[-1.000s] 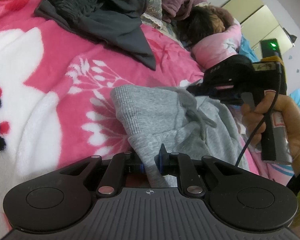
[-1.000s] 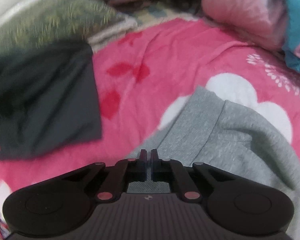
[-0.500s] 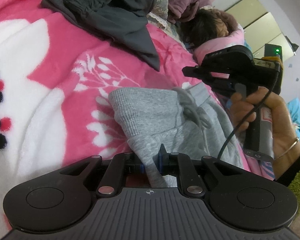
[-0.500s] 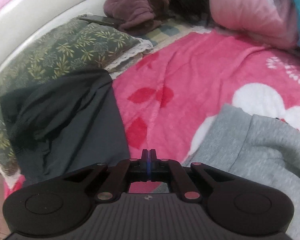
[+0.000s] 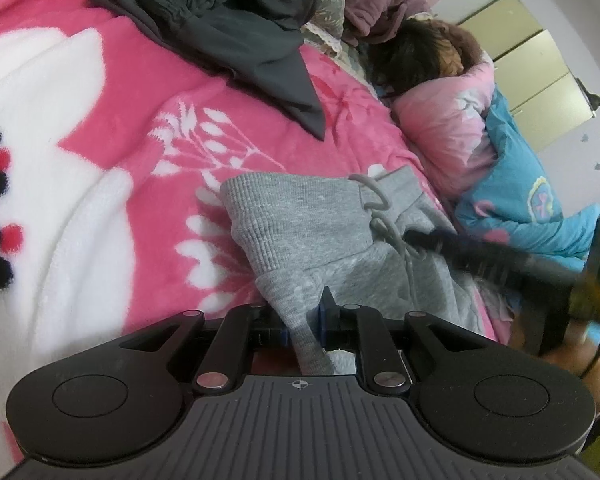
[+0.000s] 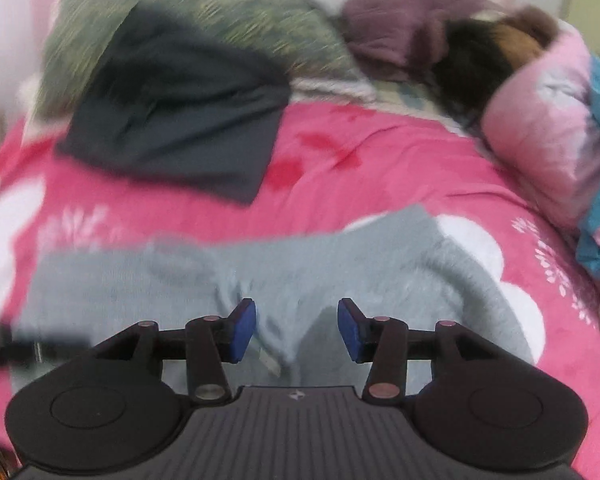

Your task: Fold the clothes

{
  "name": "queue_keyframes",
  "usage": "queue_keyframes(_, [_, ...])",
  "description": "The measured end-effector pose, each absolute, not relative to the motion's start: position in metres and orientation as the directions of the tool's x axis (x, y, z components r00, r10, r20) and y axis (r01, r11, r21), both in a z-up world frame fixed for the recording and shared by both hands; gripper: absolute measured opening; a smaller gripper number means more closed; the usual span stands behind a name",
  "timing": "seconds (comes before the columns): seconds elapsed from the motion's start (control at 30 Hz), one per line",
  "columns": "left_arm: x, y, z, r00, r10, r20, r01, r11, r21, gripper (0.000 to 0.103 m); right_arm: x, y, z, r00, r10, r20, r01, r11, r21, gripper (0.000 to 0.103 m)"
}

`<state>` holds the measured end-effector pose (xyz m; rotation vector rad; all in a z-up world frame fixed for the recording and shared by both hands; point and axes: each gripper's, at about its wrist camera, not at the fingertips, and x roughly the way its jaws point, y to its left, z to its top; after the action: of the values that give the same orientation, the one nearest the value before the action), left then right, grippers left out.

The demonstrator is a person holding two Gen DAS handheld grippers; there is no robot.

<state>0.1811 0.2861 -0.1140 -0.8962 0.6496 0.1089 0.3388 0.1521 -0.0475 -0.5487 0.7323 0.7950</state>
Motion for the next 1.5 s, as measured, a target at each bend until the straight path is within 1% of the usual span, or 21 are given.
queue_keyframes(0.03, [0.181, 0.286, -0.114, 0.804, -0.173, -0.568, -0.35, 0.634, -0.689, 0.015, 0.335, 0.152, -0.052, 0.486, 0.439, -0.756, -0.801, 0.57, -0.183, 0.052])
queue_keyframes(0.07, [0.181, 0.285, -0.114, 0.804, -0.171, -0.569, -0.351, 0.636, -0.687, 0.015, 0.333, 0.153, -0.057, 0.488, 0.445, -0.751, -0.806, 0.559, -0.193, 0.057])
queue_keyframes(0.1, [0.182, 0.285, -0.114, 0.804, -0.17, -0.57, -0.351, 0.637, -0.686, 0.015, 0.333, 0.154, -0.063, 0.488, 0.453, -0.746, -0.809, 0.555, -0.193, 0.059])
queue_keyframes(0.17, [0.182, 0.285, -0.115, 0.804, -0.168, -0.57, -0.353, 0.636, -0.686, 0.016, 0.335, 0.157, -0.073, 0.49, 0.464, -0.738, -0.806, 0.564, -0.181, 0.058])
queue_keyframes(0.2, [0.183, 0.285, -0.115, 0.804, -0.167, -0.57, -0.354, 0.635, -0.686, 0.016, 0.339, 0.157, -0.079, 0.48, 0.466, -0.744, -0.798, 0.584, -0.149, 0.056])
queue_keyframes(0.23, [0.183, 0.286, -0.115, 0.805, -0.166, -0.57, -0.355, 0.634, -0.687, 0.016, 0.343, 0.157, -0.083, 0.465, 0.474, -0.748, -0.792, 0.6, -0.113, 0.044])
queue_keyframes(0.27, [0.183, 0.285, -0.115, 0.806, -0.163, -0.57, -0.355, 0.637, -0.684, 0.016, 0.342, 0.156, -0.082, 0.471, 0.486, -0.736, -0.788, 0.606, -0.104, 0.025])
queue_keyframes(0.3, [0.183, 0.284, -0.114, 0.807, -0.157, -0.569, -0.353, 0.644, -0.678, 0.016, 0.341, 0.157, -0.081, 0.482, 0.489, -0.727, -0.786, 0.607, -0.113, 0.021])
queue_keyframes(0.33, [0.183, 0.282, -0.113, 0.808, -0.151, -0.57, -0.352, 0.652, -0.672, 0.016, 0.34, 0.157, -0.081, 0.487, 0.496, -0.719, -0.786, 0.608, -0.112, 0.013])
queue_keyframes(0.37, [0.183, 0.281, -0.112, 0.808, -0.146, -0.57, -0.351, 0.659, -0.665, 0.016, 0.339, 0.156, -0.08, 0.492, 0.504, -0.71, -0.784, 0.611, -0.11, 0.01])
queue_keyframes(0.43, [0.184, 0.281, -0.112, 0.811, -0.143, -0.568, -0.349, 0.66, -0.665, 0.016, 0.341, 0.155, -0.078, 0.499, 0.516, -0.696, -0.777, 0.623, -0.096, 0.008])
queue_keyframes(0.63, [0.182, 0.282, -0.113, 0.812, -0.146, -0.565, -0.351, 0.651, -0.673, 0.016, 0.352, 0.163, -0.075, 0.509, 0.552, -0.66, -0.765, 0.641, -0.055, 0.006])
queue_keyframes(0.83, [0.182, 0.282, -0.114, 0.811, -0.144, -0.568, -0.357, 0.647, -0.674, 0.017, 0.361, 0.181, -0.085, 0.496, 0.541, -0.679, -0.772, 0.633, -0.06, 0.006])
queue_keyframes(1.03, [0.18, 0.282, -0.114, 0.811, -0.144, -0.567, -0.358, 0.644, -0.676, 0.017, 0.356, 0.153, -0.061, 0.483, 0.57, -0.664, -0.757, 0.653, 0.009, 0.009])
queue_keyframes(1.3, [0.179, 0.285, -0.114, 0.81, -0.152, -0.566, -0.359, 0.633, -0.685, 0.017, 0.381, 0.16, -0.077, 0.439, 0.587, -0.68, -0.71, 0.691, 0.138, 0.01])
queue_keyframes(1.5, [0.181, 0.286, -0.116, 0.808, -0.157, -0.567, -0.367, 0.619, -0.694, 0.017, 0.4, 0.165, -0.088, 0.406, 0.602, -0.688, -0.664, 0.711, 0.231, 0.008])
